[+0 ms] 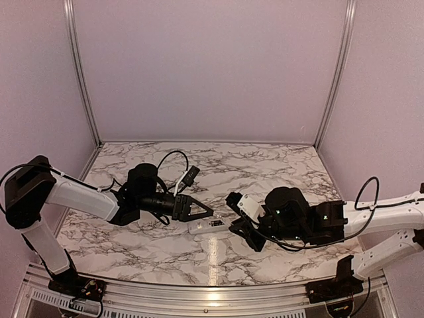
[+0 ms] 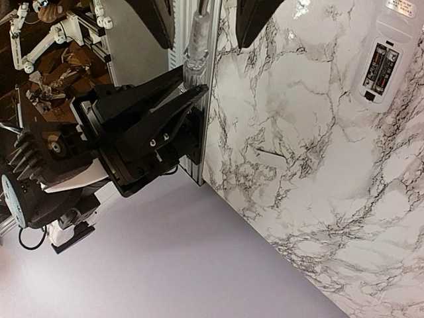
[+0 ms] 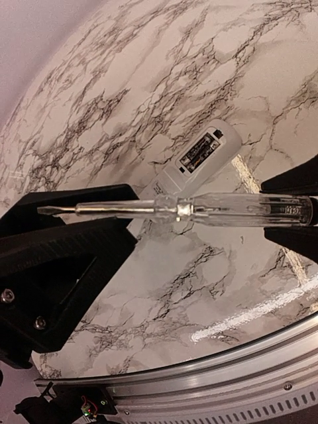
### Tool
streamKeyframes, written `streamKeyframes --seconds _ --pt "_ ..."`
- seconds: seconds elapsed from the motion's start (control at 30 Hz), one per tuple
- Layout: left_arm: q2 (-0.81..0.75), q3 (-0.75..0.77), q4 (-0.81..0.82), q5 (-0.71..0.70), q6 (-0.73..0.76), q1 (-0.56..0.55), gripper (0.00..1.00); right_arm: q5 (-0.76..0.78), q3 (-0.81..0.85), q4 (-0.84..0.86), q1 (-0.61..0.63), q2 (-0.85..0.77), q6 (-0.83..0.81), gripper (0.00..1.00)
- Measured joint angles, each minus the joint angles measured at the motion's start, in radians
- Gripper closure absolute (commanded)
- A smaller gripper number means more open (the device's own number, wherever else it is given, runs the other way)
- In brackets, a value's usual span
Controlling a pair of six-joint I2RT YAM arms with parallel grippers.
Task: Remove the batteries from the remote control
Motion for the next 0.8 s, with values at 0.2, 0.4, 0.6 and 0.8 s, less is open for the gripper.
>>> streamKeyframes --seconds 0.2,0.4,0.6,0.8 --pt "0.018 0.013 -0.003 0.002 -0.004 -0.002 0.76 -0.004 0.002 0.002 0.000 0.003 0.000 1.00" --pt "0.023 0.013 -0.002 0.010 -0.008 -0.005 0.78 -0.015 0.002 0.001 0.000 0.005 0.000 1.00" --pt "0.030 0.013 0.005 0.019 -0.016 -0.006 0.81 -0.029 0.002 0.001 0.000 0.008 0.000 1.00" --pt "0.031 0.013 0.008 0.027 -0.027 -0.007 0.80 -0.039 0.002 0.002 0.000 0.013 -0.001 1.00"
